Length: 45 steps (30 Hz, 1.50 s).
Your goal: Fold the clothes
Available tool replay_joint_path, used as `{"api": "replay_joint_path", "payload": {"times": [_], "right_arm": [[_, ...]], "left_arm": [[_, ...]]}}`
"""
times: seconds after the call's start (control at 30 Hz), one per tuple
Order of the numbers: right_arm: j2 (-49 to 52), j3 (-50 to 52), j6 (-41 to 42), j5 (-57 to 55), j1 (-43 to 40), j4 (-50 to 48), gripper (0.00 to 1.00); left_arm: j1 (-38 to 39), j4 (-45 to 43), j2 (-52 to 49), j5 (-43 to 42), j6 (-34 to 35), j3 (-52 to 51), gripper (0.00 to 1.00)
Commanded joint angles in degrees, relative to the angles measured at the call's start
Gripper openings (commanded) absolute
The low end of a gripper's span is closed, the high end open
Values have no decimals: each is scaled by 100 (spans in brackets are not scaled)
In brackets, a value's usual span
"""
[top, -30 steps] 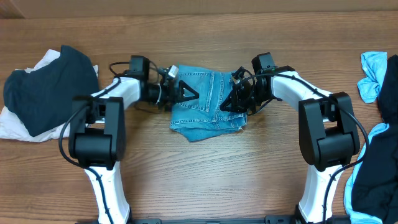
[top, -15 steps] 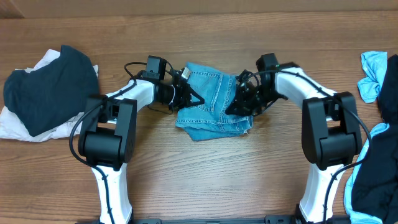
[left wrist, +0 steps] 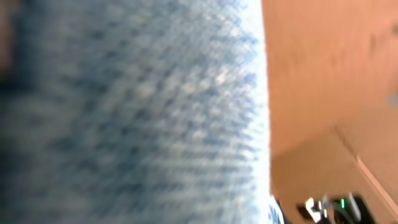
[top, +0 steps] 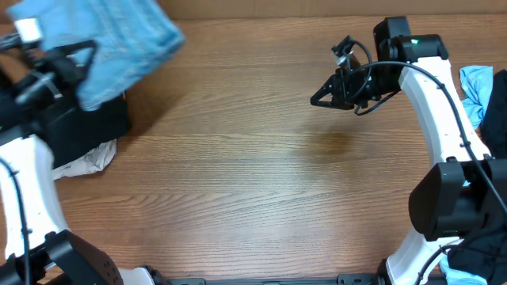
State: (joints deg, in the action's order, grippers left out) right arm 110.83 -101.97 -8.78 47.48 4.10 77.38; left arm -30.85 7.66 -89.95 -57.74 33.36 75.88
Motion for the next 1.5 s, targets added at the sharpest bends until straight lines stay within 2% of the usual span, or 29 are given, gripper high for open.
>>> {"api": "replay_joint_path", "payload": {"times": [0.0, 0.23, 0.3, 0.4, 0.53, 0.57, 0.6, 0.63, 0.67, 0.7, 0.73, 0.8, 1.0, 1.07, 1.2, 1.3, 1.37, 1.47], "right_arm": [[-15, -52, 0, -149, 155, 59, 4], [-15, -52, -4, -466, 275, 654, 4], [-15, -52, -2, -566, 275, 811, 4], [-15, -52, 0, -544, 275, 914, 4], [-15, -52, -2, -546, 275, 968, 4], [-15, -52, 0, -544, 275, 957, 4], [-15, -52, 0, -544, 275, 955, 4], [-15, -52, 4, -544, 275, 960, 4], [-15, -52, 22, -544, 275, 975, 4], [-15, -52, 22, -546, 275, 997, 4], [-15, -52, 22, -544, 275, 1019, 4], [-15, -52, 22, -546, 275, 1049, 4], [-15, -52, 20, -546, 275, 1091, 4], [-15, -52, 20, -544, 275, 1086, 4], [-81, -52, 17, -544, 275, 1032, 4], [-415, -55, 170, -542, 275, 660, 9], [-778, -55, 457, -544, 275, 306, 11], [-1751, -55, 1113, -813, 247, -595, 18]], "left_arm": [[-588, -20, -240, -208, 332, 74, 4], [-1080, 155, -1233, 837, 2, 72, 4], [-1150, 496, -1620, 916, 2, 72, 4], [-1296, 1276, -1965, 1847, -116, 31, 4], [-1567, 1248, -2057, 2205, -507, -223, 4], [-1633, 1274, -2057, 2238, -634, -247, 11], [-1696, 1322, -2057, 2232, -708, -249, 27], [-1775, 1401, -2055, 2194, -730, -247, 55], [-1869, 1493, -2050, 2098, -761, -243, 69], [-1993, 1563, -2048, 1871, -855, -232, 93], [-2177, 1635, -2046, 1484, -997, -210, 100], [-2673, 1637, -1976, 612, -986, -162, 100], [-3853, 2249, -1300, -442, -896, -7, 100], [-3958, 2142, -863, -1178, -894, -7, 100], [-3383, 2124, 140, -2356, -1145, -7, 100], [-2446, 2124, 979, -2557, -1550, -7, 100], [-1615, 2120, 1626, -2208, -1646, -2, 100], [-39, 2332, 2627, -916, -1915, 35, 100]]}}
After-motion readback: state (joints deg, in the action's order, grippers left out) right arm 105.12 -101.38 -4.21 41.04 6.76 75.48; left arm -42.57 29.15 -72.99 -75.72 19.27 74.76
